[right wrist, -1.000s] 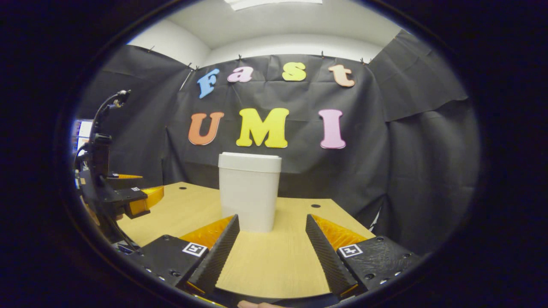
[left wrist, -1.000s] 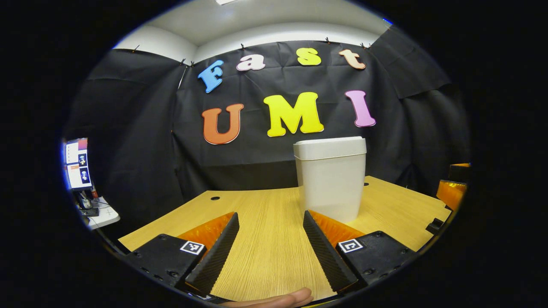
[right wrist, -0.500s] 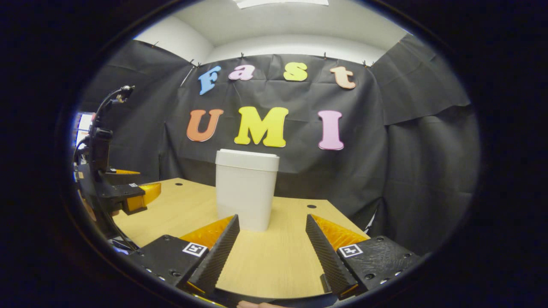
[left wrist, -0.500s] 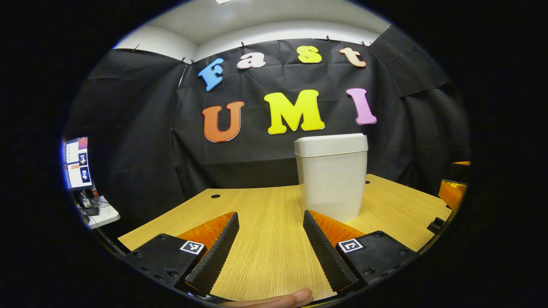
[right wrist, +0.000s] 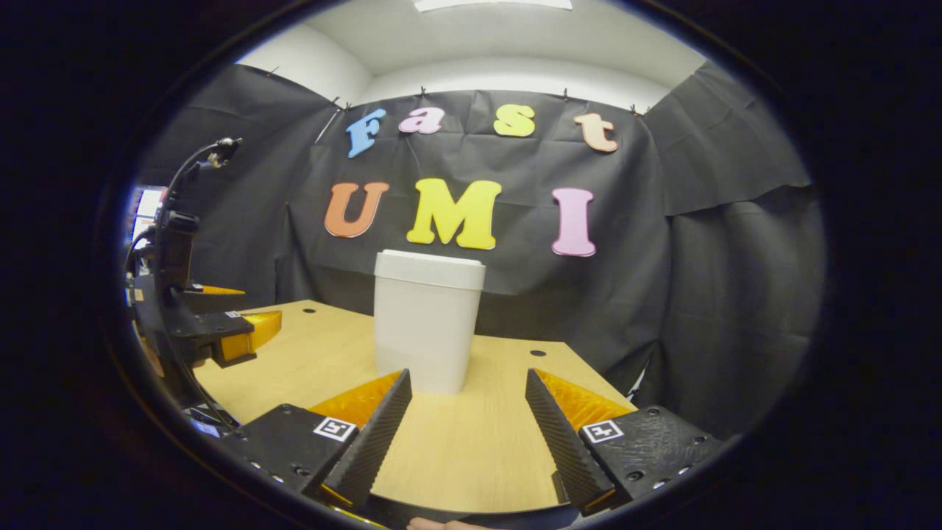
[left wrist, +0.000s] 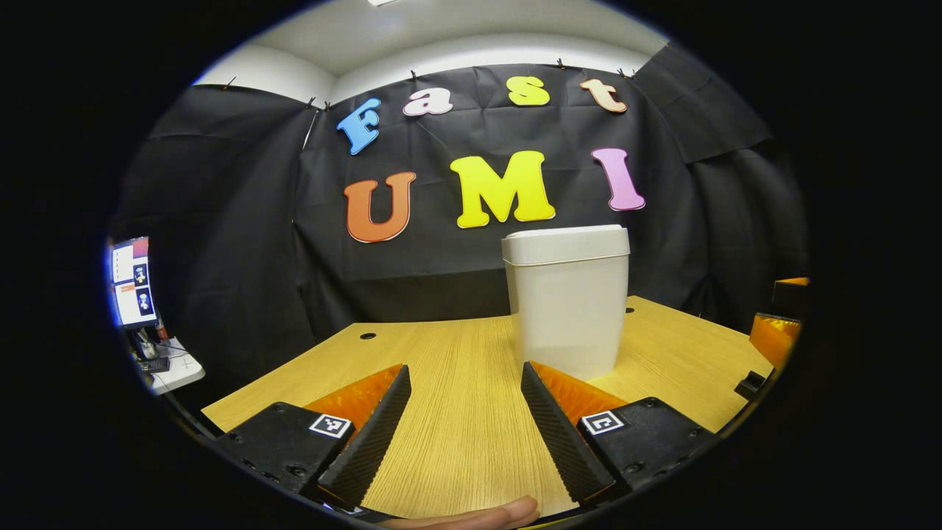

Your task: Press the lid of the desktop garbage bin to open it, pick up the crumpled paper on the desktop and throw it into the bin, then pick up the pop can on the desktop and drop it into the bin, and finally close the garbage bin lid.

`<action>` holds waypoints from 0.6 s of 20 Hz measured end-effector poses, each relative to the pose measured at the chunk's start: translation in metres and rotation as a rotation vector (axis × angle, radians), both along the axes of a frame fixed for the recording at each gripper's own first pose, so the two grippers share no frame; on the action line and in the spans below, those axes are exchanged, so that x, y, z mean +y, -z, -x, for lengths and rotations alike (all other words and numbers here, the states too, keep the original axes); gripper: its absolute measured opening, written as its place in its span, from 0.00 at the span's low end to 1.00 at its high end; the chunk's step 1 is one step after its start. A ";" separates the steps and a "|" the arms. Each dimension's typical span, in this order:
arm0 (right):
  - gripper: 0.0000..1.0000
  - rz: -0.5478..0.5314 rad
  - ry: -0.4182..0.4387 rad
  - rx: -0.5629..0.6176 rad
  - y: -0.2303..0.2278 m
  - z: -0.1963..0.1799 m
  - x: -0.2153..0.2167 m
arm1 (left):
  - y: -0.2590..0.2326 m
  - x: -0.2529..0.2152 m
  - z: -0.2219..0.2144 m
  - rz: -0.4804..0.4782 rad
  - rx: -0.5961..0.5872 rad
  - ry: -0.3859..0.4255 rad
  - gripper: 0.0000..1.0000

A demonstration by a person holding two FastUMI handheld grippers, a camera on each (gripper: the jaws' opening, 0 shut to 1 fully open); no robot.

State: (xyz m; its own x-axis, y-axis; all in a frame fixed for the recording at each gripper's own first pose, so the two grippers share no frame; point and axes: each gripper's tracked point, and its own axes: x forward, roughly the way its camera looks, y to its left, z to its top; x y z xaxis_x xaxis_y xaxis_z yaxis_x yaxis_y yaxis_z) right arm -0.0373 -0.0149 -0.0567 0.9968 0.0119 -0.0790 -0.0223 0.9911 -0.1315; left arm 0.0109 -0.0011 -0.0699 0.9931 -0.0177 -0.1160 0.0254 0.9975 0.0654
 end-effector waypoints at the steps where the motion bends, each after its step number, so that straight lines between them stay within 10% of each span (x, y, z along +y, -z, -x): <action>1: 0.95 0.002 0.001 0.002 0.001 -0.001 0.000 | 0.000 -0.001 0.000 0.000 -0.001 0.001 0.97; 12: 0.95 0.008 -0.007 0.000 0.002 -0.003 0.003 | 0.003 -0.004 -0.002 0.004 0.009 0.004 0.98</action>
State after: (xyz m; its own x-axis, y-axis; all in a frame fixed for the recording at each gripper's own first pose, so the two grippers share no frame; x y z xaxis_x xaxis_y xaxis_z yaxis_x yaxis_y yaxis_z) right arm -0.0348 -0.0119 -0.0589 0.9967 0.0182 -0.0789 -0.0291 0.9898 -0.1391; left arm 0.0126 -0.0051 -0.0728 0.9919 -0.0227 -0.1252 0.0305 0.9977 0.0611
